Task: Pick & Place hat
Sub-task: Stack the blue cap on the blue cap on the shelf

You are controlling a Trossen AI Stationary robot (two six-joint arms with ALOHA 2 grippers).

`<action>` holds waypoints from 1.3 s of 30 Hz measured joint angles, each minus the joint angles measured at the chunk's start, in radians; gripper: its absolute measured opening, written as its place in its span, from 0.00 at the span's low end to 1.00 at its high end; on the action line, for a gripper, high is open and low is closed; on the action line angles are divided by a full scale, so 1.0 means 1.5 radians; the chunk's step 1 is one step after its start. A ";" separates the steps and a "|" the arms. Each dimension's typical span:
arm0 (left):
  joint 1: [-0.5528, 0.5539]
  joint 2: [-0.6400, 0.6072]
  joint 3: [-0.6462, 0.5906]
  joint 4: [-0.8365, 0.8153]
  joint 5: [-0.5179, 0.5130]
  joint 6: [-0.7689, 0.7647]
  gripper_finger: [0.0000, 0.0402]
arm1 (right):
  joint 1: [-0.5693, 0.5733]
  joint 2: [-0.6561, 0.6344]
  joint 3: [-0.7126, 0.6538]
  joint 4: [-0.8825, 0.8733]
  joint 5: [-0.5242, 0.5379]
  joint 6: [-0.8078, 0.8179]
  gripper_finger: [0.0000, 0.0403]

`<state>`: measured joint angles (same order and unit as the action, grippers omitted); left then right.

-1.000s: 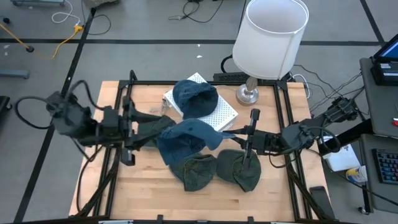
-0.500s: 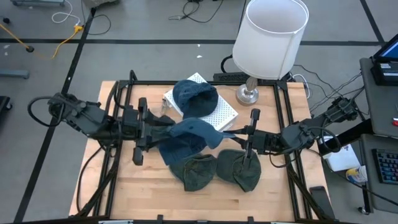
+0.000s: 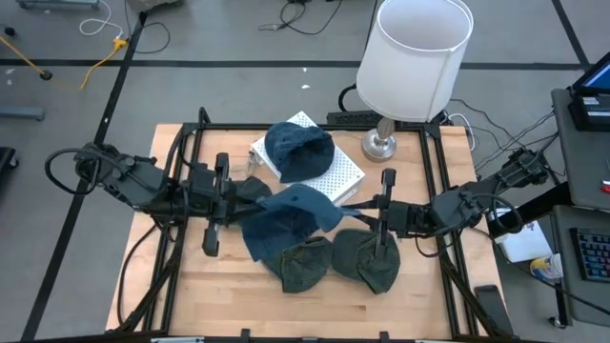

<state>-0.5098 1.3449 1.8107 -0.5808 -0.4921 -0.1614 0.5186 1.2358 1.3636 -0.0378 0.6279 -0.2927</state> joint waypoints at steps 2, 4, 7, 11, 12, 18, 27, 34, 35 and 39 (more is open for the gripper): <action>0.001 -0.001 0.000 0.000 -0.003 0.000 0.03 | 0.000 0.000 0.000 -0.005 -0.001 0.015 0.06; 0.002 -0.001 0.000 0.000 -0.004 -0.002 0.03 | 0.000 0.000 0.000 -0.009 -0.001 0.018 0.08; 0.009 -0.001 0.000 0.000 -0.009 -0.006 0.02 | 0.000 0.000 0.000 -0.013 0.016 0.034 0.11; 0.013 -0.001 0.000 0.000 -0.061 -0.005 0.01 | 0.000 -0.001 0.000 -0.041 0.033 0.116 0.17; 0.013 -0.001 0.000 -0.001 -0.080 -0.003 0.01 | 0.002 -0.001 0.000 -0.056 0.033 0.141 0.20; 0.015 -0.001 0.000 -0.002 -0.165 0.014 0.01 | 0.031 -0.001 0.000 -0.156 -0.019 0.271 0.34; 0.060 -0.001 0.000 0.000 -0.286 0.025 0.01 | 0.080 0.000 0.000 -0.213 -0.054 0.329 0.38; 0.139 -0.001 0.000 0.009 -0.342 0.104 0.01 | 0.073 0.000 0.000 -0.153 -0.051 0.309 0.35; 0.154 -0.001 0.000 0.015 -0.346 0.122 0.01 | 0.072 0.000 0.000 -0.145 -0.051 0.309 0.35; 0.217 0.009 0.000 0.064 -0.362 0.182 0.01 | 0.063 0.000 0.000 -0.125 -0.050 0.309 0.35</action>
<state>-0.1836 1.3585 1.8107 -0.4847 -1.0348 0.1118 0.6130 1.2358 1.3640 -0.2248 0.5522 0.1707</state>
